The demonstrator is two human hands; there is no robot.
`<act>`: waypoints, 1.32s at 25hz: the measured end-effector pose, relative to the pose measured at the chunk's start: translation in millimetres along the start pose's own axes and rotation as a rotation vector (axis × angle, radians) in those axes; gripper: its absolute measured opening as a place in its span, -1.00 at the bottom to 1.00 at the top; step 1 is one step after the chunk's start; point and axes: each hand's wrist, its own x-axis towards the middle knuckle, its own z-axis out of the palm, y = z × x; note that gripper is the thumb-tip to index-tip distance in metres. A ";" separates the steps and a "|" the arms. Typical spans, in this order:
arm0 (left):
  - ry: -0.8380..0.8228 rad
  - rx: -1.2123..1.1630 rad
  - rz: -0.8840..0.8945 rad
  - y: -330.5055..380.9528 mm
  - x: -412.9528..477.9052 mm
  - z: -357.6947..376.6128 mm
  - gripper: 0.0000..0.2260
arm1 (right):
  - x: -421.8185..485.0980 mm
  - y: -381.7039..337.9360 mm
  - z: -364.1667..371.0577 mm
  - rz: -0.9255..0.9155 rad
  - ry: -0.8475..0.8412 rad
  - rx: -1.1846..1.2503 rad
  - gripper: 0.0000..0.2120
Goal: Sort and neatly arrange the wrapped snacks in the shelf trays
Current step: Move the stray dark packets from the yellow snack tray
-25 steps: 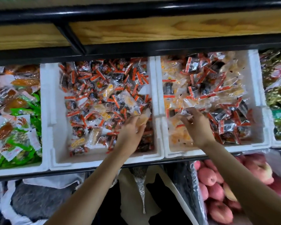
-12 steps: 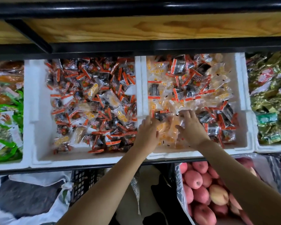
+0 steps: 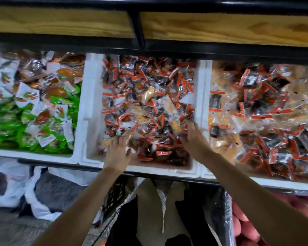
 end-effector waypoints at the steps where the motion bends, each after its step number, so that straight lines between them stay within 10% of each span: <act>1: -0.001 0.056 -0.028 -13.8 6.9 -1.0 -0.54 | 8.6 -3.6 9.2 0.062 -0.004 0.032 -0.45; 14: -0.136 0.015 -0.019 -30.2 53.5 6.0 -0.45 | 24.6 -19.7 56.7 0.119 0.045 -0.316 -0.69; 22: 0.128 -0.809 0.121 5.3 67.1 -35.3 -0.92 | 58.6 -39.1 16.4 0.057 0.270 -0.155 -0.72; 29: 0.001 -0.925 -0.150 41.5 108.6 3.3 -0.89 | 87.3 -43.3 20.8 0.149 0.170 0.032 -0.68; 33: 0.012 -0.962 -0.385 42.1 111.9 13.9 -0.37 | 82.5 -49.1 25.7 0.182 0.130 0.164 -0.46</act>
